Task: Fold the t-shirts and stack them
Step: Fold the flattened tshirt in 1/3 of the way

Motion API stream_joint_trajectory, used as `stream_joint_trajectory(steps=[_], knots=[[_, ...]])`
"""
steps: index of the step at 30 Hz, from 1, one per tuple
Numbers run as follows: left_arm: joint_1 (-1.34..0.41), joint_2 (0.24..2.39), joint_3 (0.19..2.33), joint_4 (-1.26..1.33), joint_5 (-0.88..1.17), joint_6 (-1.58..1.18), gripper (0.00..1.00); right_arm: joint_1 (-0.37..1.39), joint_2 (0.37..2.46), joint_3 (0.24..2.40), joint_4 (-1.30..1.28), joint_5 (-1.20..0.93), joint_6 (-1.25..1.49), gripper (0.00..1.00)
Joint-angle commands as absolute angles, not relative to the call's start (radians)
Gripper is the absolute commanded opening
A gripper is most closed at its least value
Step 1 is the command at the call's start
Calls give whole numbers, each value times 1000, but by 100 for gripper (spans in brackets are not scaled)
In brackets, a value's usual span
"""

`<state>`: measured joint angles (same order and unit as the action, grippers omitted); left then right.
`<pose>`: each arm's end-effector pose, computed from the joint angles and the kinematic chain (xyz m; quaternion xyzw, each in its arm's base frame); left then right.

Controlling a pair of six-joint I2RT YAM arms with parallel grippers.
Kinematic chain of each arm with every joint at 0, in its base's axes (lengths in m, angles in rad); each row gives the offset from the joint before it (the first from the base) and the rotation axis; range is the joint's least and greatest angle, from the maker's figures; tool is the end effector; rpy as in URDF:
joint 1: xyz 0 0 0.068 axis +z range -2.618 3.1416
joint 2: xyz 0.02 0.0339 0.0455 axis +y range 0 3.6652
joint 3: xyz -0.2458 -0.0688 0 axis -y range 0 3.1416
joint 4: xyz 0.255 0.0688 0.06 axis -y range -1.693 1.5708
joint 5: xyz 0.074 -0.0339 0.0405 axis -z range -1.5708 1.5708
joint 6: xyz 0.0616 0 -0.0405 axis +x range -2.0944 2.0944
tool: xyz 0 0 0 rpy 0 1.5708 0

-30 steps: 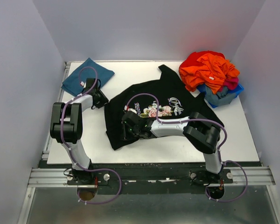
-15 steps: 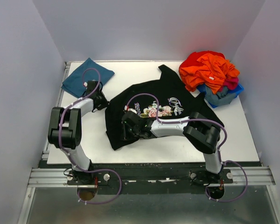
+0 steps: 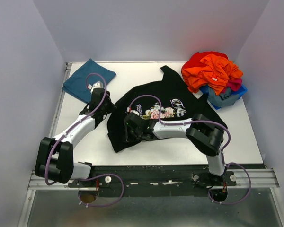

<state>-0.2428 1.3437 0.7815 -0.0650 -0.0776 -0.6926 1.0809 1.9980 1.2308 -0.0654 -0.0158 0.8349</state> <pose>0.3137 -0.0728 0.1884 -0.2157 0.8637 -0.1739 0.4210 0.2054 0.3872 0.1031 -0.1173 0.9252 0.2993 0.2015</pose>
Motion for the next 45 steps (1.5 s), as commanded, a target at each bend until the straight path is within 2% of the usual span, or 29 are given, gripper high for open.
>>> stream_joint_trajectory(steps=[1, 5, 8, 22, 23, 24, 26, 28, 29, 31, 35, 39, 45], knots=[[-316, 1310, 755, -43, -95, -719, 0, 1085, 1953, 1177, -92, -5, 861, 24], [-394, 1295, 730, -51, -104, -735, 0, 1069, 1895, 1118, -63, 23, 876, 31], [-432, 1282, 706, -51, -112, -755, 0, 1063, 1824, 1059, -28, 40, 888, 46], [-569, 1442, 693, 29, -14, -861, 0, 898, 1563, 913, -57, 100, 858, 49], [-575, 1454, 698, 28, -2, -858, 2, 890, 1559, 917, -66, 101, 851, 49], [-581, 1457, 704, 25, -2, -847, 13, 885, 1559, 922, -72, 103, 845, 49], [-584, 1437, 716, 2, -9, -819, 43, 877, 1552, 931, -83, 110, 836, 49], [-583, 1389, 756, -88, -104, -776, 63, 874, 1549, 937, -86, 117, 833, 49], [-572, 1362, 785, -144, -160, -753, 68, 871, 1548, 939, -87, 115, 828, 49], [-522, 1315, 837, -216, -198, -721, 69, 867, 1546, 946, -94, 112, 822, 49], [-362, 1276, 861, -229, -91, -719, 69, 862, 1551, 960, -103, 104, 808, 49], [-258, 1365, 870, -216, -3, -771, 65, 858, 1555, 977, -112, 92, 798, 49], [-239, 1526, 877, -172, 100, -810, 61, 853, 1545, 980, -127, 97, 788, 49]])
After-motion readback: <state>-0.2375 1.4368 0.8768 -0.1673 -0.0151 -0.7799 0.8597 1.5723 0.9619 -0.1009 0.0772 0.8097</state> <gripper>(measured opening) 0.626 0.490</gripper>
